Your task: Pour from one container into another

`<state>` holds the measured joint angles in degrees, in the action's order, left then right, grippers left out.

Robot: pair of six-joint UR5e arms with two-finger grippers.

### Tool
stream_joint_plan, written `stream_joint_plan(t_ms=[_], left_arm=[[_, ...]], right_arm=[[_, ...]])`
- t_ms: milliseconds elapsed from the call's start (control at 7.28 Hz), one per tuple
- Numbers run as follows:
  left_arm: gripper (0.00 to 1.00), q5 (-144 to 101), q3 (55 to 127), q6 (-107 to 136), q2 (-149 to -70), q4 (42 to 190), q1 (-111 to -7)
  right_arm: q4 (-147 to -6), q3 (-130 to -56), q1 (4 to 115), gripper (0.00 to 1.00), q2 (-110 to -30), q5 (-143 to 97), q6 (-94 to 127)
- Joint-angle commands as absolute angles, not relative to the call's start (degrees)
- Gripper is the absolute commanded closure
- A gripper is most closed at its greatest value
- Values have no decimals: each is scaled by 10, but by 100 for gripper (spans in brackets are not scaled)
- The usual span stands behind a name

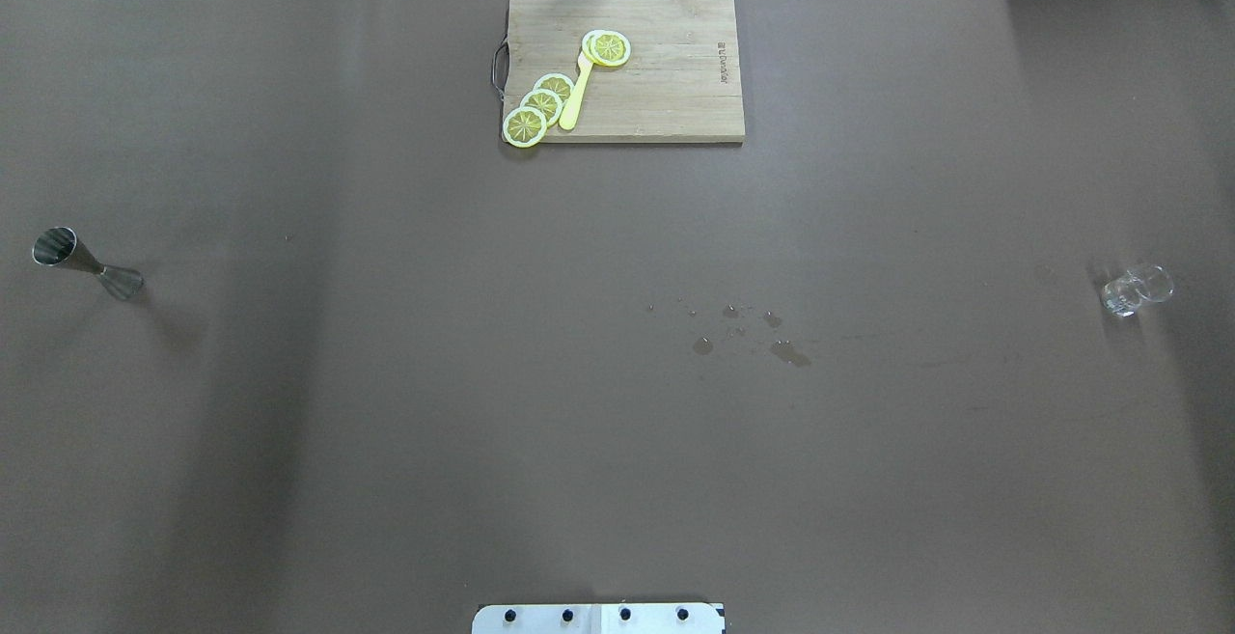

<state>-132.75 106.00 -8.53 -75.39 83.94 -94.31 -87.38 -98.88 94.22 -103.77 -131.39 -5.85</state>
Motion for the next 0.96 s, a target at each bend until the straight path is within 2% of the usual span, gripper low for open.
stream_joint_plan(t_ms=[0, 824], left_arm=[[2, -1327, 1061, -85, -755, 839, -943], [2, -1328, 1061, -85, -754, 839, -943]], right_arm=[[-875, -990, 942, 0, -1026, -1316, -58], [-931, -1027, 942, 0, -1029, -1317, -55]])
